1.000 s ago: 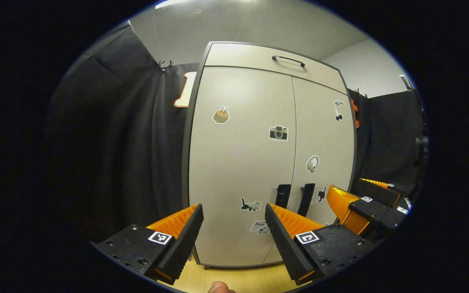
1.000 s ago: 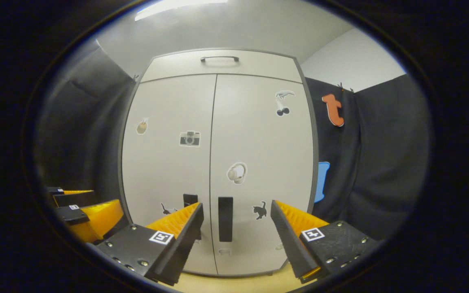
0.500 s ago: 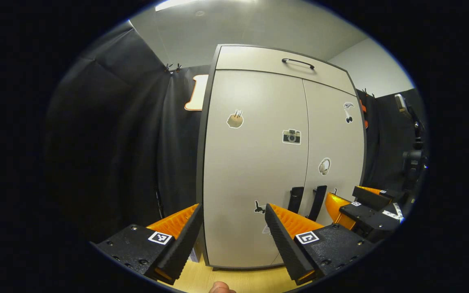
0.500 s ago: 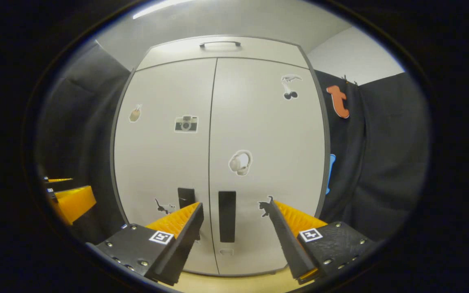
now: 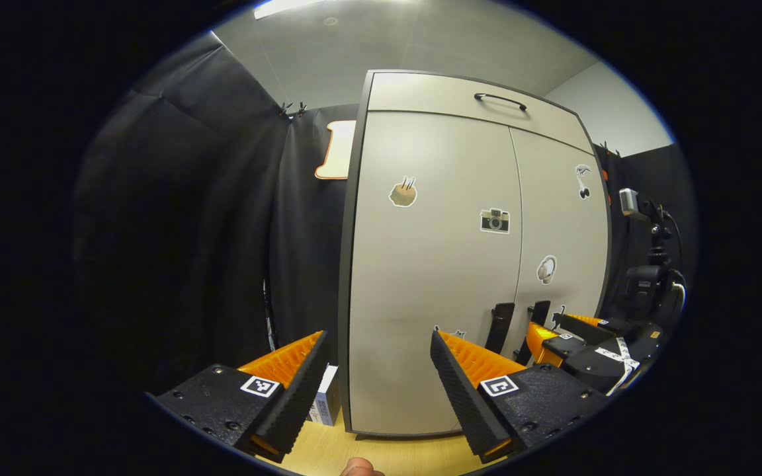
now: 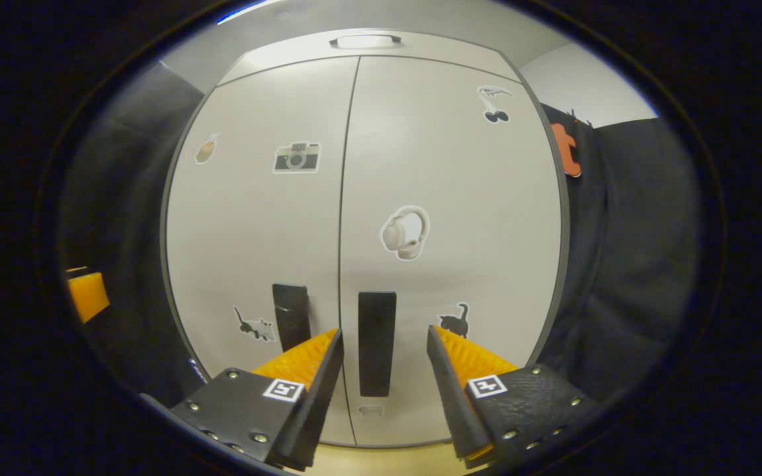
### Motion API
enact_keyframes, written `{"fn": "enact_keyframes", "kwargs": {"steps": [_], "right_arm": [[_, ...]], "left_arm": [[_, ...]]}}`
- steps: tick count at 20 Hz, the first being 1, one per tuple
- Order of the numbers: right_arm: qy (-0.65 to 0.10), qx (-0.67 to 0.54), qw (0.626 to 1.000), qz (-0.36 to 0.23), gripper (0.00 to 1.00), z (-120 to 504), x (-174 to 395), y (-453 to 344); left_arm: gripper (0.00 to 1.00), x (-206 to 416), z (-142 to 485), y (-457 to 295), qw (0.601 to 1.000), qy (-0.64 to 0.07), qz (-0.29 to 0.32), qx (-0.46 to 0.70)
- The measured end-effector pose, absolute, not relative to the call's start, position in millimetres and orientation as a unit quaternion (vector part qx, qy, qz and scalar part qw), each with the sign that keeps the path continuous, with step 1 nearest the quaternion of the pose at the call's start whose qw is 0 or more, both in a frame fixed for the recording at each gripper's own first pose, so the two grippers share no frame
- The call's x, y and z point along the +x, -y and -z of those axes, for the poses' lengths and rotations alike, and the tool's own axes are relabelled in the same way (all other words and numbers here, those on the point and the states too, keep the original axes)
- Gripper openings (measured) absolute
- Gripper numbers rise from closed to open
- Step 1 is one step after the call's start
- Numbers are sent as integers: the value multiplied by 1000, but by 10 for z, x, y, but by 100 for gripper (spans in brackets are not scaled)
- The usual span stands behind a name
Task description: Open the right door of the double-door shoe cabinet with the right hand, and open the left door with the left hand.
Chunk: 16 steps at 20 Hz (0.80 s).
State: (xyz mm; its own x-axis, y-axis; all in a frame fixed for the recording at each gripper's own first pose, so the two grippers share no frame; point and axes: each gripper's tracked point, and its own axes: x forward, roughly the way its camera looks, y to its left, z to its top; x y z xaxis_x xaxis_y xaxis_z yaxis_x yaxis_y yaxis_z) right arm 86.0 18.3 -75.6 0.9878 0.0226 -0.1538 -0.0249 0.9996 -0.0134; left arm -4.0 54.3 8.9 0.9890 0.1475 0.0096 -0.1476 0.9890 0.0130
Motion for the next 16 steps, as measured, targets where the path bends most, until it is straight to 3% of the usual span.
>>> {"fn": "enact_keyframes", "kwargs": {"steps": [1, 5, 7, 8, 11, 12, 13, 16], "right_arm": [[-82, -9, 997, -13, 72, 793, 900, -192], [-99, -6, 995, -19, 70, 909, 991, -218], [-99, 0, 995, -19, 53, 941, 1057, -222], [-102, 1, 995, -20, 50, 965, 1085, -223], [-116, 14, 993, -34, 50, 1058, 1193, -311], [-121, 13, 992, -35, 34, 1077, 1171, -322], [-125, 6, 992, -34, 38, 1114, 1192, -330], [-127, 5, 992, -25, 30, 1154, 1218, -305]], "left_arm": [[96, -45, -80, -560, 997, 2, -75, 8], [95, -36, -39, -612, 997, -6, -81, 10], [94, -37, -16, -652, 996, -8, -86, 14], [95, -38, -8, -675, 996, -9, -90, 16], [95, -49, 8, -730, 995, -12, -98, 12], [95, -56, 17, -747, 995, -12, -101, 11], [95, -65, 18, -767, 994, -13, -104, 11], [95, -104, 31, -849, 993, -13, -116, 13]]}}
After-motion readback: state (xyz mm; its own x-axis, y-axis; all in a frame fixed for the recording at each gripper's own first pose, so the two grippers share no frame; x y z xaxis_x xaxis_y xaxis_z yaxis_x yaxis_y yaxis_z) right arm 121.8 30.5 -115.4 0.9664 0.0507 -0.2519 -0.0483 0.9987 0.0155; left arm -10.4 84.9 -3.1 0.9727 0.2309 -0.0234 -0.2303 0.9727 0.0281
